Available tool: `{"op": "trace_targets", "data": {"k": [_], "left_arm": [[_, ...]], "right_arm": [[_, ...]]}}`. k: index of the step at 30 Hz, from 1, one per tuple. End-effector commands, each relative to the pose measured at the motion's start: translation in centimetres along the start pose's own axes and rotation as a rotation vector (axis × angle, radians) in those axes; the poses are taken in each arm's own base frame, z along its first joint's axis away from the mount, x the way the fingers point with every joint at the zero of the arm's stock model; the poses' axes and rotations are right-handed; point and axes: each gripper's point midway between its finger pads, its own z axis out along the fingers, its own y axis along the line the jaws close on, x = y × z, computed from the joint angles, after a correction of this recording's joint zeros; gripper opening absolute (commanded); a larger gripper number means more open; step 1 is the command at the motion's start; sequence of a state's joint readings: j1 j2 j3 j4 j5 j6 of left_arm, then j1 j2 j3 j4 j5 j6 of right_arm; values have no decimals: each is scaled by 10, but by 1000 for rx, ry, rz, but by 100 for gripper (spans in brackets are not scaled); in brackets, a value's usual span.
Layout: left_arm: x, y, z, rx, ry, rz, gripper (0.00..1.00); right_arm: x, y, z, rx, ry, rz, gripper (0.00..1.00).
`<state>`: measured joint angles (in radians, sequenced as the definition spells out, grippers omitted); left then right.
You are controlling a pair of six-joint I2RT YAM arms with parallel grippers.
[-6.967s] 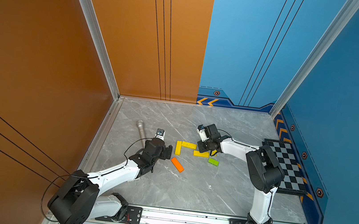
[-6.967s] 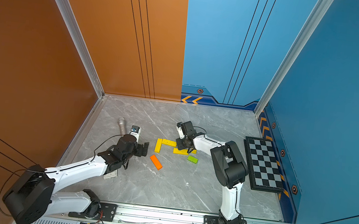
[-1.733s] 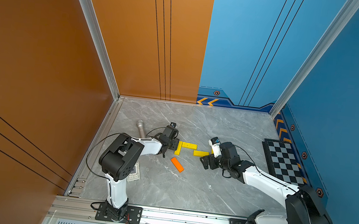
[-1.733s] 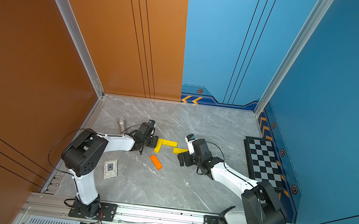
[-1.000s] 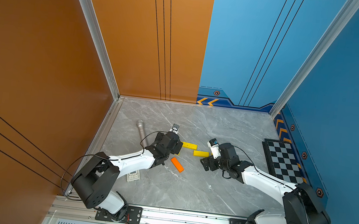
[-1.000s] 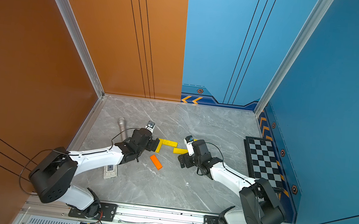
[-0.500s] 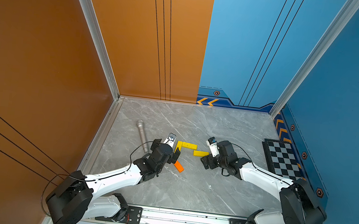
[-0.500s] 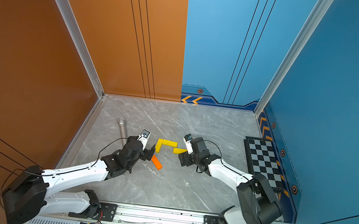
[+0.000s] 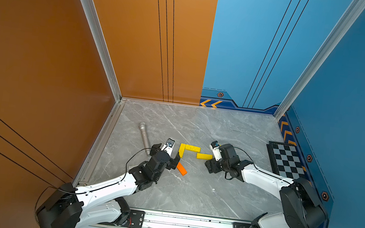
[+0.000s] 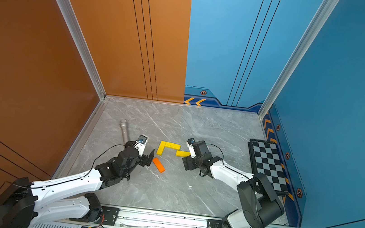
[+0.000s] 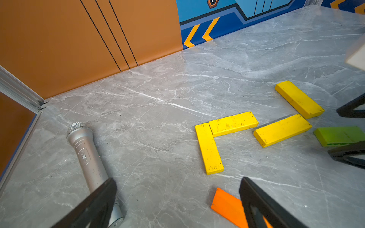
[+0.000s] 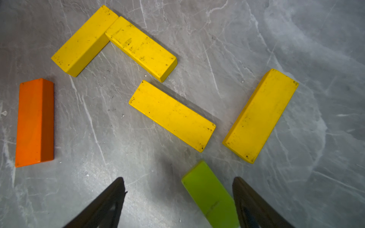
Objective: Assemble the letter p with building blocks
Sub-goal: Adjust the building block at the center of the board.
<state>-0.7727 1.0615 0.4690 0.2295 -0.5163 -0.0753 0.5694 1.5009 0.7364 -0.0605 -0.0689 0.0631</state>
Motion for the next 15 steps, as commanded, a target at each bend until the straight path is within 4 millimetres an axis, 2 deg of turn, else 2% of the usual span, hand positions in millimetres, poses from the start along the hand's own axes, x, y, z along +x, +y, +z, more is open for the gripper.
{"op": "trace_targets", "data": {"k": [1,9,15], "left_arm": [[-5,1,-6,7,-33,-27,99],[-9,3,-12,15,-58,-54,99],[-6,2,-9,16,-43,-56,99]], "right_arm": [[-7,-10,0,41,-1,10,86],[-5,-13,5,58,15,16,83],[-20,-12,11,55,6,-26,83]]}}
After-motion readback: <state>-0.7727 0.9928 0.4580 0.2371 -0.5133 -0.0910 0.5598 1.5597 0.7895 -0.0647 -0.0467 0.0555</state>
